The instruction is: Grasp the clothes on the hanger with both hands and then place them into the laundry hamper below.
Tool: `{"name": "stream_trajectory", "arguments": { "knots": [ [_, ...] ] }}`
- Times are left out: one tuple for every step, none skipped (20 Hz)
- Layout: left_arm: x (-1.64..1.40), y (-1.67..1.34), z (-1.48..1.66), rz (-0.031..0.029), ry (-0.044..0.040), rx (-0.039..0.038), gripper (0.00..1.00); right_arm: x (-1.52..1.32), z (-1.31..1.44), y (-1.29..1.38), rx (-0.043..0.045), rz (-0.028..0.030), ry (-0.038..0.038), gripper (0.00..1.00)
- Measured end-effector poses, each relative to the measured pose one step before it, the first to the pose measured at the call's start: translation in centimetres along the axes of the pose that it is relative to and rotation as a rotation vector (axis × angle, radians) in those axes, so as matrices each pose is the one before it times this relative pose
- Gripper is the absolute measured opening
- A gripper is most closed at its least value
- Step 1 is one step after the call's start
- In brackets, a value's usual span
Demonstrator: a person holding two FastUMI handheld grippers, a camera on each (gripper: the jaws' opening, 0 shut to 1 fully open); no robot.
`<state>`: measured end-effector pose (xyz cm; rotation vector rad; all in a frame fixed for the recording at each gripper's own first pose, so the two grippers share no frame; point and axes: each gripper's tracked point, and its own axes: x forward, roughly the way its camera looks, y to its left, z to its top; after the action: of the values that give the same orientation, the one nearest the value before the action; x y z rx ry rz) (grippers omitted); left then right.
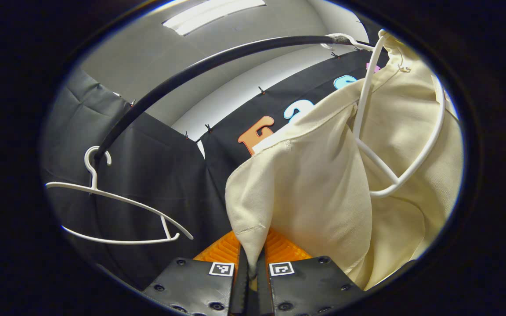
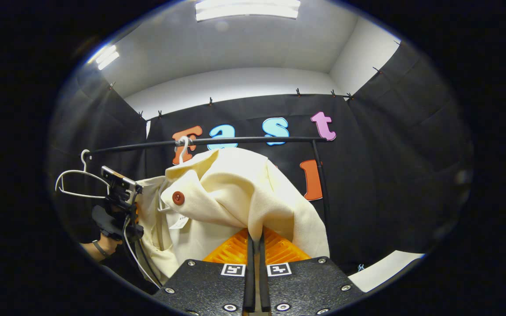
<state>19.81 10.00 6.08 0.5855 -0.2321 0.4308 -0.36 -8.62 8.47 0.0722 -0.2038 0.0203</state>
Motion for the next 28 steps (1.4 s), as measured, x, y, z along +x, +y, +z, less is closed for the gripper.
{"name": "stream_trajectory", "arguments": {
  "knots": [
    [0.366,0.108,0.288,0.00448,-0.00036,-0.00550,0.15,-0.069,0.639,-0.038,-0.00301,0.01887,-0.01567,0.03],
    [0.417,0.134,0.347,0.00253,-0.00054,-0.00346,0.15,-0.017,0.708,-0.020,0.00131,0.01950,-0.00961,0.03],
    [0.388,0.079,0.248,0.00082,-0.00144,0.00168,0.15,-0.283,0.940,0.560,0.02242,0.03850,-0.01928,0.03],
    [0.514,0.031,0.171,-0.00279,-0.00031,0.00688,0.15,-0.044,0.995,1.081,0.02907,0.04785,-0.01483,0.04],
    [0.527,-0.080,0.099,-0.00509,-0.00058,0.00664,0.15,-0.152,0.999,0.919,0.03189,0.04119,-0.01810,0.04],
    [0.597,-0.241,-0.053,-0.00790,0.00101,0.00311,0.15,0.050,0.936,0.008,0.01375,0.00984,-0.01103,0.04],
    [0.621,-0.259,-0.073,-0.00728,0.00440,0.00248,0.15,0.021,0.643,-0.321,0.01085,0.00040,-0.00806,0.04],
    [0.640,-0.167,0.036,-0.00644,0.00463,-0.00012,0.15,-0.058,0.693,0.002,0.02411,0.00444,-0.01185,0.04],
    [0.536,-0.351,-0.209,-0.00746,0.00760,-0.00208,0.15,-0.038,0.594,0.092,0.04563,0.00387,-0.01299,0.04],
    [0.446,-0.386,-0.463,-0.00946,0.01185,-0.00469,0.15,0.194,0.528,0.076,0.05489,0.00055,-0.00894,0.04],
    [0.512,-0.599,-0.449,-0.01389,0.00999,-0.01006,0.15,-0.148,-0.002,-0.416,0.04811,-0.00922,0.00295,0.04],
    [0.199,-0.552,-0.716,-0.01199,0.01794,-0.01246,0.15,-0.092,-0.103,-0.836,0.04048,-0.01771,0.00133,0.04],
    [0.166,-0.502,-0.775,-0.00872,0.01966,-0.01543,0.15,-0.075,-0.139,-0.686,0.05218,-0.01262,-0.00140,0.04],
    [-0.003,-0.395,-0.655,-0.00878,0.01503,-0.01470,0.15,0.163,0.090,-1.087,0.07642,-0.00852,-0.00333,0.04],
    [0.016,-0.422,-0.537,-0.00711,0.01056,-0.01116,0.15,0.268,-0.177,-0.938,0.08779,-0.00367,-0.00530,0.04],
    [0.009,-0.386,-0.579,-0.01034,0.00956,-0.00337,0.15,0.976,-0.196,-1.394,0.07223,-0.00997,-0.00780,0.04],
    [0.074,-0.341,-0.555,-0.01249,0.00969,-0.00412,0.15,0.740,-0.357,-1.453,0.04529,-0.01641,-0.00328,0.03],
    [-0.151,-0.315,-0.727,-0.01444,0.00737,-0.00904,0.15,0.774,-0.112,-1.312,0.02567,-0.01370,-0.00251,0.04],
    [-0.330,-0.543,-0.674,-0.01663,0.00884,-0.01818,0.15,0.440,-0.063,-0.635,0.00191,-0.00378,-0.00128,0.04],
    [-0.329,-0.382,-0.929,-0.01446,0.01568,-0.02152,0.15,0.466,0.050,-0.224,-0.01355,0.00252,0.00431,0.03],
    [-0.216,-0.407,-1.098,-0.01436,0.02539,-0.02470,0.15,0.250,0.037,-0.060,-0.01795,0.00479,0.00420,0.03],
    [-0.129,-0.434,-1.151,-0.01240,0.02741,-0.02229,0.15,0.182,0.079,0.212,-0.00805,0.01154,0.00766,0.03],
    [-0.190,-0.285,-0.798,-0.00683,0.01463,-0.01485,0.15,0.092,0.118,0.413,0.00649,0.01993,0.01019,0.03],
    [-0.295,-0.250,-0.439,0.00084,0.00343,-0.00104,0.16,0.217,0.088,0.333,0.01545,0.01563,0.00983,0.04],
    [-0.374,-0.343,-0.194,-0.00316,-0.00575,0.00382,0.16,0.080,0.263,-0.057,0.01798,0.00532,0.00241,0.03],
    [-0.545,-0.757,-0.282,-0.01340,-0.00916,-0.00524,0.16,-0.018,0.570,-0.184,0.01960,0.00797,-0.00335,0.03],
    [-0.610,-0.701,-0.389,-0.01179,-0.00364,-0.00743,0.13,0.049,0.560,0.014,0.02579,0.01757,-0.00704,0.04],
    [-0.542,-0.573,-0.387,-0.01079,-0.00440,-0.00830,0.15,0.195,0.629,0.062,0.03604,0.01768,-0.00733,0.03]
  ]
}}
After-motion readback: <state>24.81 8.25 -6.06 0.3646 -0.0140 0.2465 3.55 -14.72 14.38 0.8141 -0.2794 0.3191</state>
